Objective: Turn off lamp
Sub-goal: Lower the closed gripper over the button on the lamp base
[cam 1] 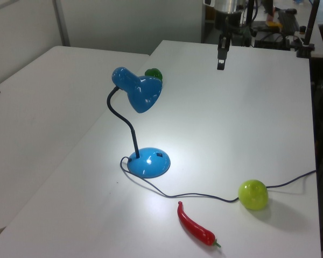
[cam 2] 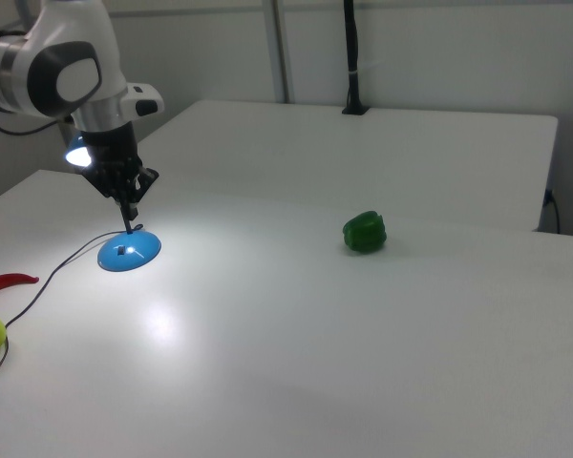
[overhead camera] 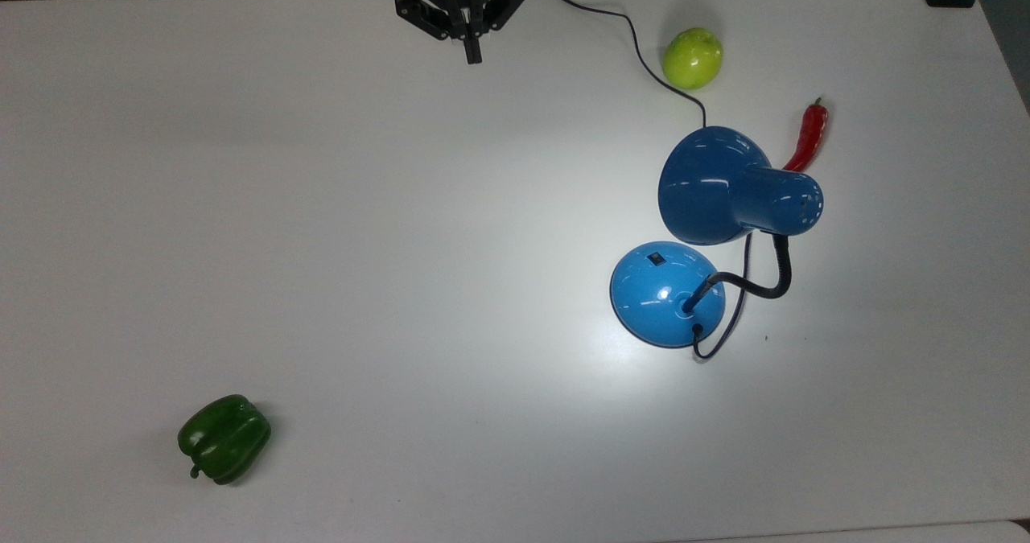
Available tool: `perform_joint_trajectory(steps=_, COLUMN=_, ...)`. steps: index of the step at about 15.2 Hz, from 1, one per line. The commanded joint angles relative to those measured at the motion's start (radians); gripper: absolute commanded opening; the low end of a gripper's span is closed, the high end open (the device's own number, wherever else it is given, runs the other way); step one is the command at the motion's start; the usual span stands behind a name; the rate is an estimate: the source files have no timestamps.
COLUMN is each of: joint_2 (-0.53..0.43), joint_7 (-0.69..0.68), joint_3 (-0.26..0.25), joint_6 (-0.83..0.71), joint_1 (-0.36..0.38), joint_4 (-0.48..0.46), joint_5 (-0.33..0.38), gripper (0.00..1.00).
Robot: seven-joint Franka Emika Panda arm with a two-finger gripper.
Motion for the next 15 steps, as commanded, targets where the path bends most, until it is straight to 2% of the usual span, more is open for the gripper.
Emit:
perform_joint_trajectory(steps=1, joint_2=0.012, joint_7=0.0, joint_3=0.038, joint_6=0.108, joint_1=0.009, joint_4=-0.061, joint_5=0.015, gripper=0.0)
perform_joint_trajectory(steps=4, joint_2=0.041, joint_7=0.02, joint_3=0.07, joint_6=0.149, joint_1=0.017, joint_4=-0.081, joint_5=0.014, gripper=0.0)
perform_joint_trajectory(steps=6, joint_2=0.046, joint_7=0.038, joint_3=0.101, joint_6=0.23, joint_1=0.022, joint_4=-0.133, joint_5=0.012, gripper=0.0)
perform_joint_trajectory(steps=11, joint_2=0.081, joint_7=0.049, joint_3=0.138, joint_6=0.352, joint_1=0.022, joint_4=-0.19, joint_5=0.012, gripper=0.0)
perform_joint_trajectory(steps=15, joint_2=0.112, joint_7=0.067, joint_3=0.152, joint_6=0.582, joint_1=0.035, joint_4=-0.278, joint_5=0.012, gripper=0.0)
